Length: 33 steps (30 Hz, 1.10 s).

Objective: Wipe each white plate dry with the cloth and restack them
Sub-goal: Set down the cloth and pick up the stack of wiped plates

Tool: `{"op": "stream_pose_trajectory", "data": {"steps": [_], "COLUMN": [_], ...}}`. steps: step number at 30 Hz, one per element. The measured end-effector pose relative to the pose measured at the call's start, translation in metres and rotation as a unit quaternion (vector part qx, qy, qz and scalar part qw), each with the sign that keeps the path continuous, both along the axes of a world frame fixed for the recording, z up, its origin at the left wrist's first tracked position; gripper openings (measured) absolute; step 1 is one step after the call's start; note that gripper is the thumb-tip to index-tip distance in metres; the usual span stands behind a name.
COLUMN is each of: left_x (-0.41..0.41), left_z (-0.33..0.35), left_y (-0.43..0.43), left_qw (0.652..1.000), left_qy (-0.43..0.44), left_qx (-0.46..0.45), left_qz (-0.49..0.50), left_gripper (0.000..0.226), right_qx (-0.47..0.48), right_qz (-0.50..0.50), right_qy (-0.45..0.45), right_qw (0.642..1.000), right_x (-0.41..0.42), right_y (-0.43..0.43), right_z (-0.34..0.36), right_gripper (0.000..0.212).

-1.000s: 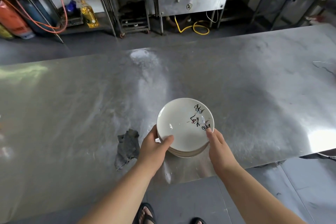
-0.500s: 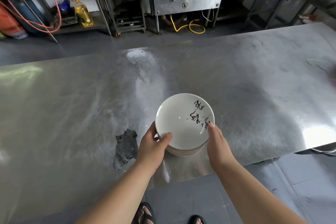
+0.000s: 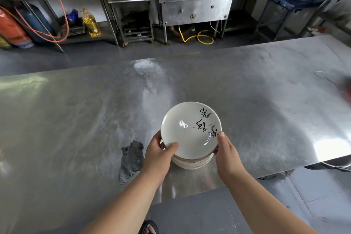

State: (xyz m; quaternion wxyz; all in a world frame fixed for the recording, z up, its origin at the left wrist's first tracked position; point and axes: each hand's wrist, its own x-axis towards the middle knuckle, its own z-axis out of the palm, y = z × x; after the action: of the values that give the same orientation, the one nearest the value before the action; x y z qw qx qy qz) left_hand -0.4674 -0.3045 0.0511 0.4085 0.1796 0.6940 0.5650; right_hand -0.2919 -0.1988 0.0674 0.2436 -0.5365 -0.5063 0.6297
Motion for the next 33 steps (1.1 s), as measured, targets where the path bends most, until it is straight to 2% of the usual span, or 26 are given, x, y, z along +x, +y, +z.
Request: {"op": "stream_pose_trajectory", "data": {"steps": [5,10,15,23,33], "left_x": [-0.002,-0.002,-0.002,0.004,0.007], "left_z": [-0.005,-0.005,0.007,0.013,-0.007], "left_y": [0.009,0.017,0.020,0.020,0.007], "left_qw": [0.995,0.993,0.994,0.992,0.990], "left_qy": [-0.088,-0.101,-0.093,-0.110,-0.127], "left_qx": [0.005,0.019,0.030,0.038,0.023], "left_qz": [0.047,0.055,0.046,0.052,0.057], "left_gripper": [0.056,0.067,0.065,0.076,0.078], "right_qx": [-0.002,0.003,-0.005,0.020,0.006], "right_qz": [-0.011,-0.013,-0.001,0.024,0.004], "right_qy": [-0.003,0.021,0.026,0.022,0.020], "right_qw": [1.000,1.000,1.000,0.999,1.000], "right_x": [0.000,0.004,0.009,0.009,0.008], "right_y": [0.005,0.009,0.013,0.006,-0.013], "right_z": [0.000,-0.006,-0.006,0.009,-0.013], "right_gripper": [0.043,0.034,0.052,0.052,0.056]}}
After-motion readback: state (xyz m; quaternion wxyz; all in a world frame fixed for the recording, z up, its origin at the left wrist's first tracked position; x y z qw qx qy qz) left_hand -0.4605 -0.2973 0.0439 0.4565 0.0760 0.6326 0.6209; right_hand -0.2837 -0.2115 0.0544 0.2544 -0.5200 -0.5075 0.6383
